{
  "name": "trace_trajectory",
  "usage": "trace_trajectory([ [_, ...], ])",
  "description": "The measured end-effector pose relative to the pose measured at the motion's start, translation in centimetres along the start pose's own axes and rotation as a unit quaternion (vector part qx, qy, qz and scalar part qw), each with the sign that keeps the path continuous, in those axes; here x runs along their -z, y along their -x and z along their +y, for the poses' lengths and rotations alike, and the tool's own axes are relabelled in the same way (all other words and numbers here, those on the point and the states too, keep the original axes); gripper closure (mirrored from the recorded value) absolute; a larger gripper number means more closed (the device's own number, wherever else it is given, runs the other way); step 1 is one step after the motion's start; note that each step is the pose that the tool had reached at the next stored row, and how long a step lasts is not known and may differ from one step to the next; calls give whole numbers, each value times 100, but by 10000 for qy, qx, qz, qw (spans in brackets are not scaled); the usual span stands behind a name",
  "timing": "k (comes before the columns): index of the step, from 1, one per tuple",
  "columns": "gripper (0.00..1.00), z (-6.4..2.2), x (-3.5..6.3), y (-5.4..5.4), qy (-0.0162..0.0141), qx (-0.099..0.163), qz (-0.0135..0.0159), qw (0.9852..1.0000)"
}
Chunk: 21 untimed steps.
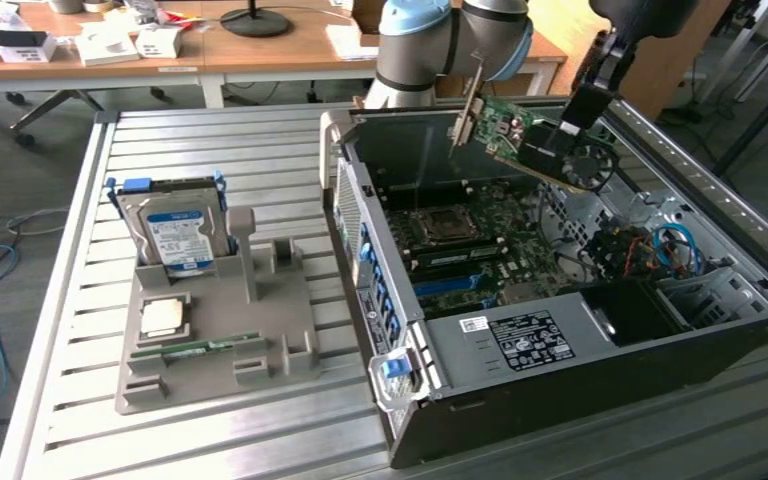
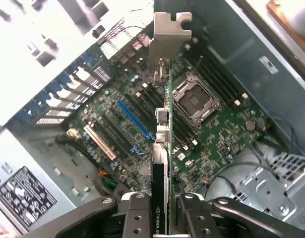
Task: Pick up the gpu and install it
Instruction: 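Insert the gpu into the slot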
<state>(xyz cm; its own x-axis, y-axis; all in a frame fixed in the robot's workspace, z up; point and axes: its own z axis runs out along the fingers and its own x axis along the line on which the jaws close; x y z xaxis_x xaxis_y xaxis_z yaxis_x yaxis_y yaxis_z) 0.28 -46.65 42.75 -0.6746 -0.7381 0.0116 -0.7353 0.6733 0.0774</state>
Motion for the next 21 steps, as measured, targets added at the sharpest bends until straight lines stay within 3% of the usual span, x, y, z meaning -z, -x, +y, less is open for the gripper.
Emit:
trace_trajectory([
  [5, 74, -1, -11, 0, -5, 456, 35, 9990],
  [11, 74, -2, -27, 0, -12, 993, 77, 9950],
  [16, 74, -3, -41, 0, -17, 1443, 112, 9895],
  [21, 74, -4, -55, 1, -22, 1893, 147, 9818],
])
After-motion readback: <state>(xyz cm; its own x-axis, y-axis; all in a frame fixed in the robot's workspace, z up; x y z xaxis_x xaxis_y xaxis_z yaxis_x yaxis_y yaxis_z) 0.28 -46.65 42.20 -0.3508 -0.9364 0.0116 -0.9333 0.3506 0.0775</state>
